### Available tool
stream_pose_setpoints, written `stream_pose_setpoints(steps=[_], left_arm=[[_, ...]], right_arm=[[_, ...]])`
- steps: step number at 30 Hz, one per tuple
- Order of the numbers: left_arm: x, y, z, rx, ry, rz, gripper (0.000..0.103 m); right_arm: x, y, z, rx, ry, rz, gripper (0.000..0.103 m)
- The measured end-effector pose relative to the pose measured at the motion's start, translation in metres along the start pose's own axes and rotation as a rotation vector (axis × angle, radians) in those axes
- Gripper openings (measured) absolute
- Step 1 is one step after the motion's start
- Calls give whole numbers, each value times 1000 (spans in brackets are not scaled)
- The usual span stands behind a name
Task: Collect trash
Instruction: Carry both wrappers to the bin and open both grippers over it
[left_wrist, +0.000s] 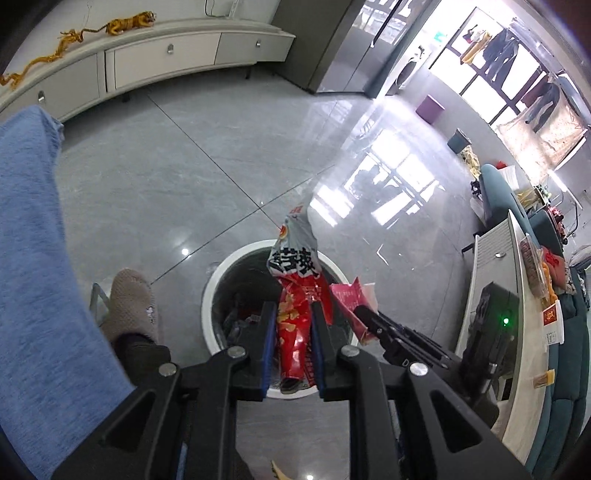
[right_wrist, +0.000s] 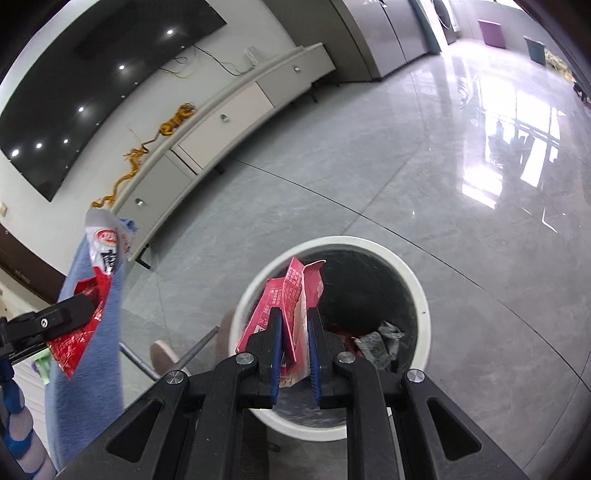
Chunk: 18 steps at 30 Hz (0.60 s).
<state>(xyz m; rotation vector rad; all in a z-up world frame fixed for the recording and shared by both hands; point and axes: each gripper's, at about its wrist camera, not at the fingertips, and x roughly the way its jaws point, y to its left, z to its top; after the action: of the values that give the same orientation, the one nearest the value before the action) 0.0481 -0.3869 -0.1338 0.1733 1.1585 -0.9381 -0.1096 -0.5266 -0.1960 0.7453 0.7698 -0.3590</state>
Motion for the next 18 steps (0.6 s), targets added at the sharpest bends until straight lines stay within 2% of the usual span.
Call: stream_pose_setpoints(steps=[2,3,4,6,8,14,18], left_arm=[[10,-2,2,-11,19,-14,18],[12,-1,3,-17,27,-25,25],[14,-1,2,-25,31,-33,37],[15,-2,5,-35,22,-36,50],[15,-4,5,-38,18,-32,50],[-4,-4,-4,-28,-9,20,50],[-28,-3,-18,-15,-43,68,50]], right_arm=[[5,-6,2,7,9,-13,15],[7,-9,2,12,16,-23,18],[10,-10,3,15,21,-28,21],[13,-12,3,19,28,-29,38],[15,-13,3,17,34,-38,44],[5,-9,2,22,29,-30,44],[-15,-2,2,37,-9,-22,44]])
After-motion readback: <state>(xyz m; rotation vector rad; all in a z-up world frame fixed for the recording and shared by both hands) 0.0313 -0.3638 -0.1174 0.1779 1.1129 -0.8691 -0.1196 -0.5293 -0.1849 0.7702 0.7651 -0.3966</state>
